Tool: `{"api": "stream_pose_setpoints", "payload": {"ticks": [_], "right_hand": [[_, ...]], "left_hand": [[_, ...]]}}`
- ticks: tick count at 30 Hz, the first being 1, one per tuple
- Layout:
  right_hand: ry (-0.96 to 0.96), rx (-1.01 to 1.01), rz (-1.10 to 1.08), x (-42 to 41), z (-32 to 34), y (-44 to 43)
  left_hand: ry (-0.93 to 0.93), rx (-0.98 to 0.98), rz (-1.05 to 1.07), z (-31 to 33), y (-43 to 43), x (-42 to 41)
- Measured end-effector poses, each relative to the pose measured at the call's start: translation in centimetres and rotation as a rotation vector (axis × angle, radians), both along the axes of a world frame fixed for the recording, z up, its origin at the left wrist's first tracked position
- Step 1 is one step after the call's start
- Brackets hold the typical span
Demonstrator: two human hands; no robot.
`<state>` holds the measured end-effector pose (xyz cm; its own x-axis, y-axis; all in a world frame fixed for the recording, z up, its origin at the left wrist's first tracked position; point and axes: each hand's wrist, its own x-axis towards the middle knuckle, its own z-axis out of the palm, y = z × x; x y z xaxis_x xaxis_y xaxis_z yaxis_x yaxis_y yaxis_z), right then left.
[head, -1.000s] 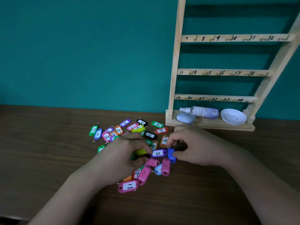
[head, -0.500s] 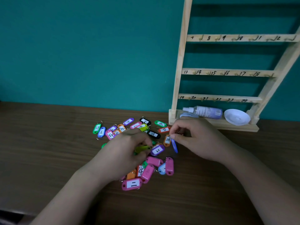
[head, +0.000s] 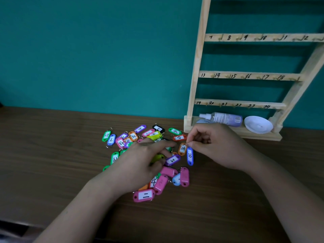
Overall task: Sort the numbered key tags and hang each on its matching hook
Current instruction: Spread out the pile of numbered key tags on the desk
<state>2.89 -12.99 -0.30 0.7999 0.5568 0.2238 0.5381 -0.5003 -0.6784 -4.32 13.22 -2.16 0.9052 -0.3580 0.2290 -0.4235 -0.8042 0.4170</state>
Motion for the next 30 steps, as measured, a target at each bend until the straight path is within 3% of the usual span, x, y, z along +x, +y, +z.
{"api": "stream_pose_setpoints", "payload": {"ticks": [12,20,30], "right_hand": [[-0.069,-0.143,0.004,0.0,-0.6,0.2],[0.059,-0.276,0.034,-0.1,-1.0,0.2],[-0.034,-0.229,0.052,-1.1,-1.3,1.6]], "left_hand": [[-0.002,-0.051,0.108,0.2,1.5,0.0],[-0.013,-0.021,0.16,0.4,2.1,-0.1],[-0.028,0.037,0.153,0.0,1.7,0.3]]}}
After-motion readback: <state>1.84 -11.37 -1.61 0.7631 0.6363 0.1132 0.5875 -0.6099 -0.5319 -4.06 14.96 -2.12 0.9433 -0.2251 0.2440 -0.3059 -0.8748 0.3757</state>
